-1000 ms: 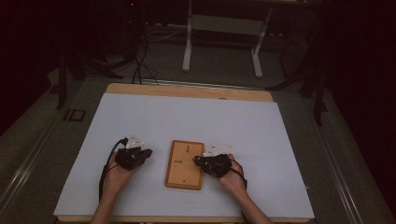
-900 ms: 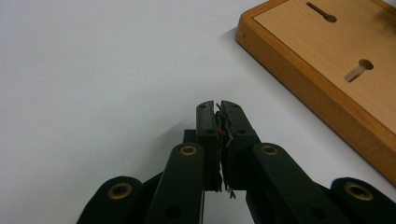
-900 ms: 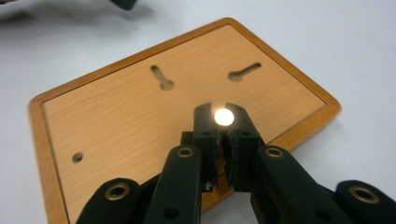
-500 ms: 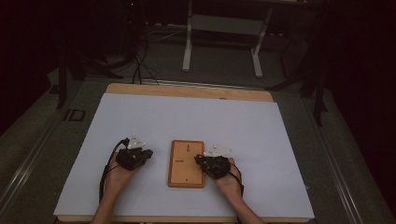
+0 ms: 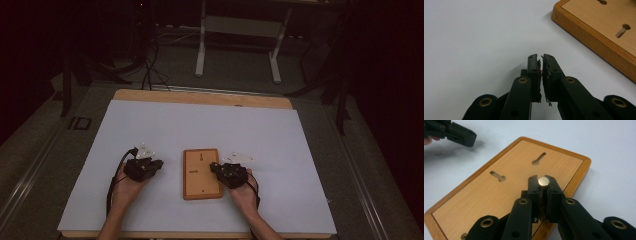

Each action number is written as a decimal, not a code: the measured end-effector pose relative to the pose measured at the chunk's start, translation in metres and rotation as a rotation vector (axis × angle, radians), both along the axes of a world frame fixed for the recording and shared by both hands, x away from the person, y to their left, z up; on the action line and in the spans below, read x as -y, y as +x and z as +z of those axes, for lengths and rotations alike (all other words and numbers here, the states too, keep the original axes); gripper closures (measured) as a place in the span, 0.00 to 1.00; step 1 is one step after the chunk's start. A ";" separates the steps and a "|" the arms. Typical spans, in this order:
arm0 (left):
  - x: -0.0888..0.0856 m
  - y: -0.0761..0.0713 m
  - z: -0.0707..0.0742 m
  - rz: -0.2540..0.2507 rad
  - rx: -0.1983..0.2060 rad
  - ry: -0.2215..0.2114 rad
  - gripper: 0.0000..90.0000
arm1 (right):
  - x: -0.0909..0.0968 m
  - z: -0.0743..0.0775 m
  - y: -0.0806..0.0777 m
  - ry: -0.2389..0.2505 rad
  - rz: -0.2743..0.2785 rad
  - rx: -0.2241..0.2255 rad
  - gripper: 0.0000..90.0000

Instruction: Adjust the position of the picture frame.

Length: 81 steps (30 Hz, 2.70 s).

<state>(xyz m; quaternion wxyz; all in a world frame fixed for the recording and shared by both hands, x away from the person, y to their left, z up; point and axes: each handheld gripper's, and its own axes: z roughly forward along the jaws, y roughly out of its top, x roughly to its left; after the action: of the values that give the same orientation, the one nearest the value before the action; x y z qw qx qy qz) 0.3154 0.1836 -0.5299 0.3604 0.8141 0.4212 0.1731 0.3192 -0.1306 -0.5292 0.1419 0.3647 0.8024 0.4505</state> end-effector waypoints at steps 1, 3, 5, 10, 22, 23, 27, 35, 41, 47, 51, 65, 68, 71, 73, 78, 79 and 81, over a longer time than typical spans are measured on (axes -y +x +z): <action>0.000 0.000 0.000 0.000 0.000 0.000 0.94 | 0.000 0.003 0.000 0.013 0.003 0.011 0.94; 0.000 0.000 0.000 0.001 0.001 0.000 0.94 | 0.001 0.004 0.001 0.023 0.007 0.011 0.94; 0.000 0.000 0.001 0.004 0.004 -0.001 0.94 | 0.001 0.008 0.001 0.039 0.018 0.025 0.94; 0.000 0.000 0.001 0.006 0.005 -0.003 0.94 | 0.000 0.011 0.000 0.041 0.040 0.050 0.94; -0.003 -0.001 0.002 0.024 0.014 -0.008 0.93 | -0.021 0.015 -0.010 0.050 0.184 0.092 0.94; -0.003 -0.001 0.002 0.024 0.014 -0.008 0.93 | -0.023 0.015 -0.012 0.050 0.197 0.095 0.94; -0.006 0.000 0.003 0.043 0.020 -0.014 0.93 | -0.032 0.013 -0.017 0.063 0.290 0.111 0.94; -0.003 0.002 0.002 0.041 0.024 -0.040 0.93 | -0.034 0.010 -0.018 0.066 0.435 0.089 0.94; 0.007 0.009 -0.002 0.019 0.023 -0.014 0.93 | -0.026 0.006 -0.014 0.037 0.422 0.078 0.94; 0.009 0.011 -0.003 0.018 0.025 -0.018 0.93 | -0.016 0.005 -0.007 -0.002 0.335 0.079 0.93; 0.012 0.013 -0.004 0.011 0.021 -0.020 0.93 | -0.012 0.005 -0.002 -0.021 0.266 0.079 0.93; 0.023 0.016 -0.007 -0.025 -0.008 -0.052 0.94 | -0.010 -0.003 0.011 -0.038 0.044 0.039 0.92; 0.022 0.016 -0.007 -0.027 -0.021 -0.061 0.95 | -0.013 -0.003 0.009 -0.038 0.007 0.040 0.91; 0.023 0.016 -0.008 -0.031 -0.024 -0.061 0.98 | -0.014 -0.003 0.008 -0.032 -0.012 0.019 0.93; 0.023 0.016 -0.007 -0.035 -0.027 -0.062 0.99 | -0.013 -0.003 0.010 -0.004 -0.020 -0.013 0.94; 0.026 0.014 -0.007 -0.118 -0.035 -0.052 0.99 | -0.005 -0.004 0.018 0.062 -0.071 -0.057 0.94; 0.028 0.013 -0.006 -0.137 -0.039 -0.051 1.00 | -0.002 -0.004 0.019 0.067 -0.074 -0.062 0.94; 0.031 0.012 -0.007 -0.174 -0.044 -0.050 1.00 | 0.001 -0.004 0.019 0.071 -0.083 -0.056 0.94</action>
<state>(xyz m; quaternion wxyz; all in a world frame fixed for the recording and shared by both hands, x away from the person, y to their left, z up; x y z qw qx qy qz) 0.3276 0.1526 -0.5365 0.3849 0.8420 0.3608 0.1127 0.3386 -0.1316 -0.5331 0.1251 0.4146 0.7739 0.4620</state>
